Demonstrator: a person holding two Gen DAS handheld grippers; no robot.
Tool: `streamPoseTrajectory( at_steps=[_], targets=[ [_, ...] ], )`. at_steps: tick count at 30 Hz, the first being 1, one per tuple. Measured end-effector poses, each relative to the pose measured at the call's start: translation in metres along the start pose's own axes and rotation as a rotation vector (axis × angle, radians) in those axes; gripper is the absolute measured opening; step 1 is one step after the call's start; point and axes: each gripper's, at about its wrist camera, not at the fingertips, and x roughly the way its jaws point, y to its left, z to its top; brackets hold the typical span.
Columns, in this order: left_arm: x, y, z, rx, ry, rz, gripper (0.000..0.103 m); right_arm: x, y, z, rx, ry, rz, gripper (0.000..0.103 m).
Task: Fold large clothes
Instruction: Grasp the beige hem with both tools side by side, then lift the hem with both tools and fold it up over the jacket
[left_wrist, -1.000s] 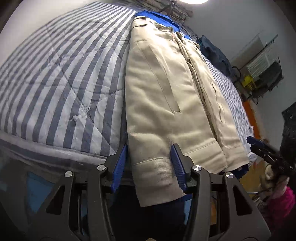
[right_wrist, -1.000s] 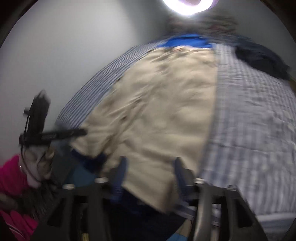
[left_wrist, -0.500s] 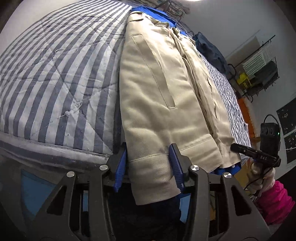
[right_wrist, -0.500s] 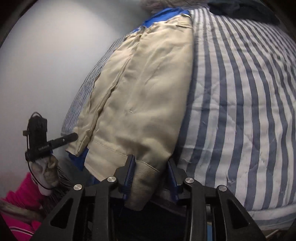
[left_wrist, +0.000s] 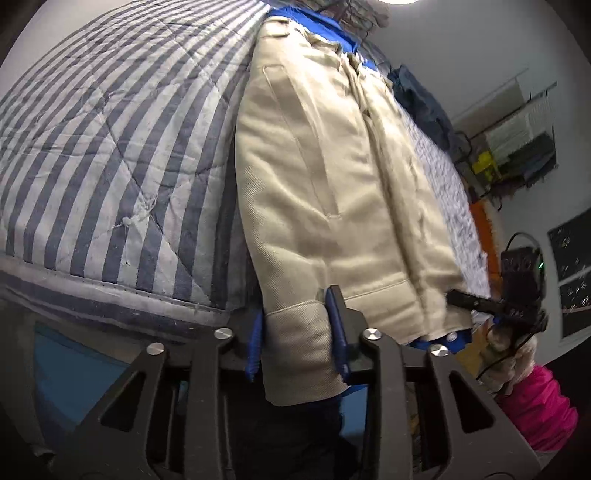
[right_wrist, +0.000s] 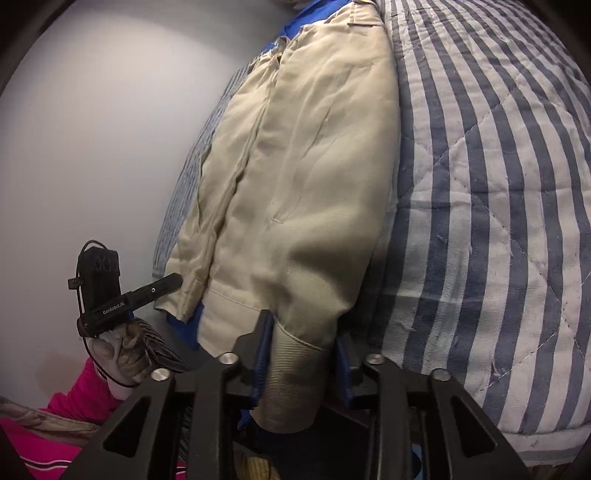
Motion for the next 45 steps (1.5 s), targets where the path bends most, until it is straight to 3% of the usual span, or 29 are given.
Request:
streamPoseTrajectory(
  at_steps=[10, 17, 21, 27, 33, 41, 44, 45],
  targets=[
    [-0.034, -0.023, 0.022, -0.046, -0.073, -0.089, 0.016, -0.032, 0.019, 0.010, 0.079, -0.088, 0.121, 0.020],
    [-0.035, -0.029, 0.067, -0.127, -0.073, -0.149, 0.014, -0.045, 0.020, 0.035, 0.191, -0.173, 0.194, 0.018],
    [-0.031, -0.035, 0.101, -0.141, -0.096, -0.143, 0.013, -0.050, 0.022, 0.068, 0.228, -0.213, 0.197, 0.018],
    [-0.003, -0.033, 0.155, -0.192, -0.097, -0.153, 0.013, -0.037, 0.027, 0.127, 0.234, -0.237, 0.124, 0.017],
    [0.037, -0.025, 0.192, -0.229, -0.070, -0.094, 0.013, -0.001, 0.009, 0.178, 0.283, -0.216, 0.063, 0.017],
    [0.096, 0.006, 0.206, -0.330, -0.020, -0.026, 0.013, 0.041, -0.034, 0.198, 0.428, -0.170, -0.005, 0.017],
    [0.103, 0.010, 0.206, -0.337, -0.012, -0.032, 0.014, 0.048, -0.050, 0.196, 0.496, -0.156, 0.046, 0.021],
    [0.102, 0.011, 0.207, -0.345, -0.004, -0.041, 0.015, 0.047, -0.054, 0.196, 0.521, -0.153, 0.082, 0.027]
  ],
)
